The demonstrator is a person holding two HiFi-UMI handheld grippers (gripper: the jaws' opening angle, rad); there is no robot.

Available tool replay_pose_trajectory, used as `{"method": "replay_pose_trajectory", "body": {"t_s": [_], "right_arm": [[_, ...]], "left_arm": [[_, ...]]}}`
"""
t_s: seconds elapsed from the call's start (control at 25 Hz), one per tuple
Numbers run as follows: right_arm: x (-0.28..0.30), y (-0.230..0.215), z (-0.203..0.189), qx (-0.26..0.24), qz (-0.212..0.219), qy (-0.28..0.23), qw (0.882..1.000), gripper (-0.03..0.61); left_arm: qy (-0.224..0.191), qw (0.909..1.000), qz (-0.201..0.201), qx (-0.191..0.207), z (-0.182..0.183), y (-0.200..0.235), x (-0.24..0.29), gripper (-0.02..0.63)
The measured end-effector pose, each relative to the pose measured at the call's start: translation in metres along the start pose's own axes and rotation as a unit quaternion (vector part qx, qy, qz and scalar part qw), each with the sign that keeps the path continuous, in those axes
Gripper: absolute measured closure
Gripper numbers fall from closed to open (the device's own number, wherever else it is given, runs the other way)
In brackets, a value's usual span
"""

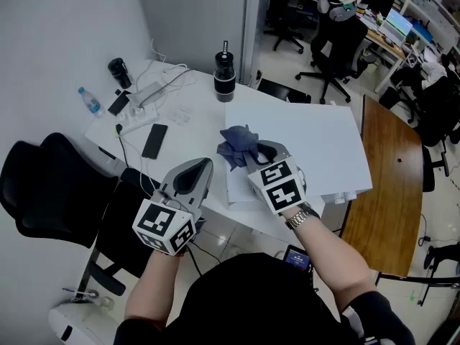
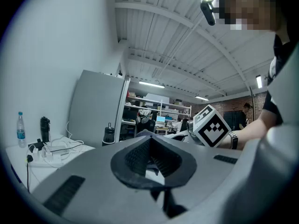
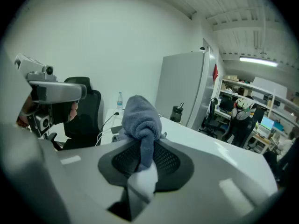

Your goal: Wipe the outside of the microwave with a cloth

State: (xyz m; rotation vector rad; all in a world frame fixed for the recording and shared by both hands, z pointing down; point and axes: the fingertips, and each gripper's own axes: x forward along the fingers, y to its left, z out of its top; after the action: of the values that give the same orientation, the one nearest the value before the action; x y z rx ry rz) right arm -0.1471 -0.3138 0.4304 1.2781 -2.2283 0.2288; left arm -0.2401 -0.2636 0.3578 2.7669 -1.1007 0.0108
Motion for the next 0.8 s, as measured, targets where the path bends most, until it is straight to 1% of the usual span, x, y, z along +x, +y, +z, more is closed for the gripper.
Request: {"method": "replay_pose_trajectory", "body": {"t_s": [0.4, 0.8], "right_arm": [[-0.024, -0.042, -0.021, 0.028, -0.031, 0.011, 0.999, 0.502], [-0.062, -0.101, -0.053, 0.057, -0.056, 0.019, 0.997, 0.502]], "left_arm": [[0.005, 0.9999, -0.009, 0.011, 0.004, -0.024, 0.013, 0.609], [0.012, 0.9991, -0.031, 0.025, 0.01, -0.072, 0.052, 0.609]]}}
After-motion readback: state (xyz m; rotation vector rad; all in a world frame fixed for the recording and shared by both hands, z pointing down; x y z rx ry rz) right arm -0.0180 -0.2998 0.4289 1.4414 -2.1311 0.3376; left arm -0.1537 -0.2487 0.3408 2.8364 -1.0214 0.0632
